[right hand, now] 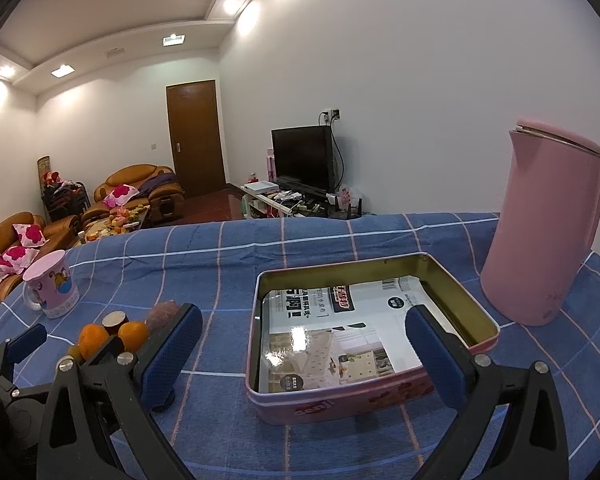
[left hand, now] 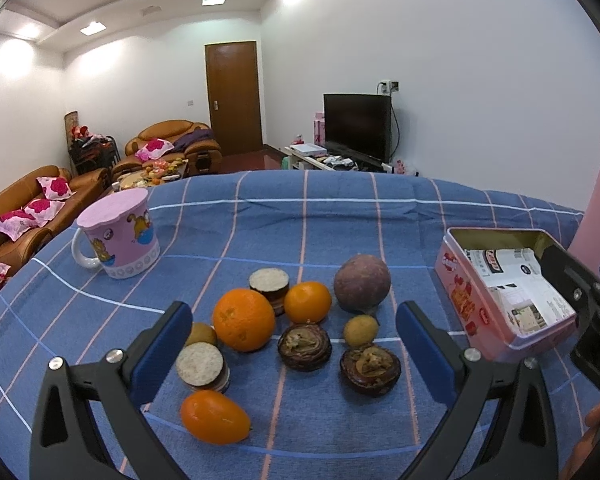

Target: Organize fruits

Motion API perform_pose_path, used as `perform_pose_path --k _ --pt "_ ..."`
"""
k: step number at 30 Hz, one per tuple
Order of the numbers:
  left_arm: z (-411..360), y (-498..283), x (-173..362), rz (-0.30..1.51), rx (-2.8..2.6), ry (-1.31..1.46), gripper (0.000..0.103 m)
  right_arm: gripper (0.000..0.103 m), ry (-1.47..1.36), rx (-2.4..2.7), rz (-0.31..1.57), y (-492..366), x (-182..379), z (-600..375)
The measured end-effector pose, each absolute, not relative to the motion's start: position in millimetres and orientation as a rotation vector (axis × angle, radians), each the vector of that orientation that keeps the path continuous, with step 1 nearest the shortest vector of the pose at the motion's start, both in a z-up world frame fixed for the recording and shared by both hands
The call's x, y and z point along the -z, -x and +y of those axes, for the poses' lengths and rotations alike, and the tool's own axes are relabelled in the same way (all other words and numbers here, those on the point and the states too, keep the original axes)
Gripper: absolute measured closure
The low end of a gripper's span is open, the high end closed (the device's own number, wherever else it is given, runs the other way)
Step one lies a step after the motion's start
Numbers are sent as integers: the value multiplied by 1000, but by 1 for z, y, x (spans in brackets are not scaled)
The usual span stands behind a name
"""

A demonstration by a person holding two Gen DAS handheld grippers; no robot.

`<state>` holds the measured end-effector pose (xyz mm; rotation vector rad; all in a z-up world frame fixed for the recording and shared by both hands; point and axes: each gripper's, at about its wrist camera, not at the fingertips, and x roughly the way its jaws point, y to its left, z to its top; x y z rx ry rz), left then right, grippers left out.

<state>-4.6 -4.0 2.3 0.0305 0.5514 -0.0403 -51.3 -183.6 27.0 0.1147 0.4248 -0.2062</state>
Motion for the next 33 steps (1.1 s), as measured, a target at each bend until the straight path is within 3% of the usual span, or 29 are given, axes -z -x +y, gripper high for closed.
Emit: perform_pose_path --k 33 --pt "27 26 -5 567 -39 -50 0 3 -117 113 449 45 -22 -177"
